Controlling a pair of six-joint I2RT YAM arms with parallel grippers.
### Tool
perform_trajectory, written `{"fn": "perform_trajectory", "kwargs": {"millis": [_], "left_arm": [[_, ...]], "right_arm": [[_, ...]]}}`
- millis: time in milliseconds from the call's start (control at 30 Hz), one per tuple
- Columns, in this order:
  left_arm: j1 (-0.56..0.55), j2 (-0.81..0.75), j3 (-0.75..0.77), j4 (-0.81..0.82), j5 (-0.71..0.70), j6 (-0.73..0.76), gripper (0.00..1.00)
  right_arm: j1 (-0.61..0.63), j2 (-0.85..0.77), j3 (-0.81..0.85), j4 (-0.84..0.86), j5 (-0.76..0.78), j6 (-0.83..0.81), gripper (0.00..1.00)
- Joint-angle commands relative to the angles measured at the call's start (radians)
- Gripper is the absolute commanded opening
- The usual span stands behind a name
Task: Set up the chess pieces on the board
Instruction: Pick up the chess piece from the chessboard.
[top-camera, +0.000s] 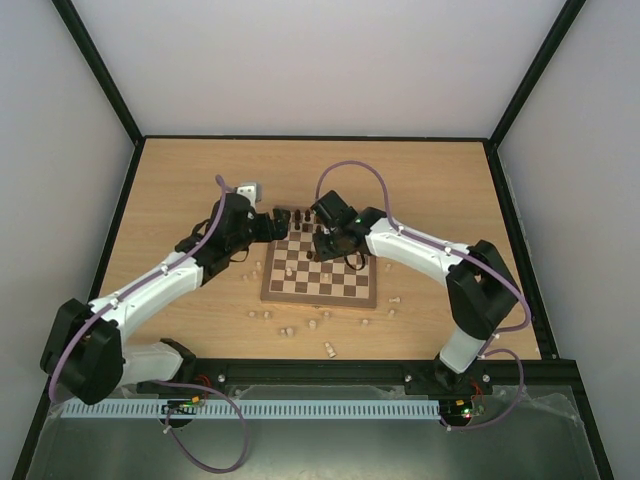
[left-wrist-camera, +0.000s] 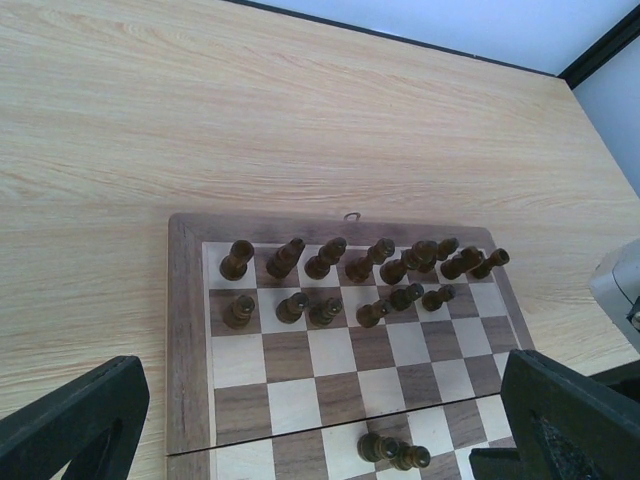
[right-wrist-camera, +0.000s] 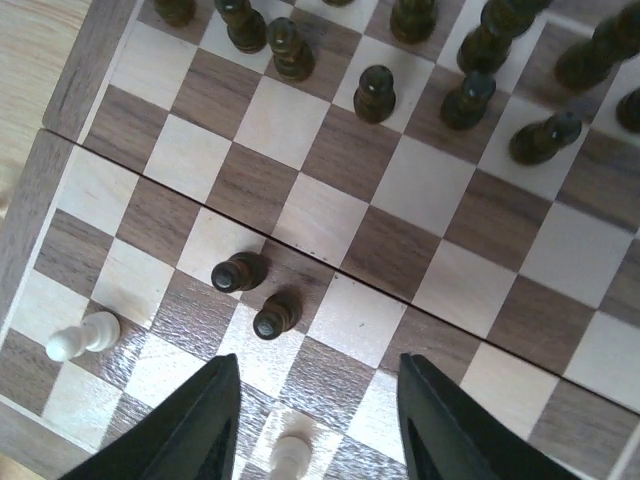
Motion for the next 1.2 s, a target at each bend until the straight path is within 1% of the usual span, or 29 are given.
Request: {"fn": "perform_trajectory", "kwargs": {"millis": [0,100,167,433,633,1167], "left_arm": [[-0.004,0.029,0.009,-0.001,-0.003,0.007,1.0],[-0.004,0.038,0.011,-0.002,-0.003,0.007,1.0],[-0.003,0.04,0.013,-0.002,-0.004,0.006,0.99],[-0.004,0.048,0.016,-0.006,-0.008,0.006,1.0],[-0.004,0.048,0.019,-0.011,-0.004,0.006,1.0],[-0.004,0.045,0.021,-0.014,-0.004,0.006,1.0]], "right_arm": [[0.012,0.017,-0.014,0.0,-0.013,-0.009,0.4],[0.015,0.028,-0.013,0.005,-0.016,-0.01,0.3],[0.022,0.045,-0.003,0.006,-0.016,-0.012,0.27],[0.072,0.144,0.055,-0.017,0.048,-0.016,0.27],[0.074,0.152,0.063,-0.023,0.078,-0.013,0.24],[0.074,0.186,0.094,-0.029,0.11,-0.011,0.24]]}}
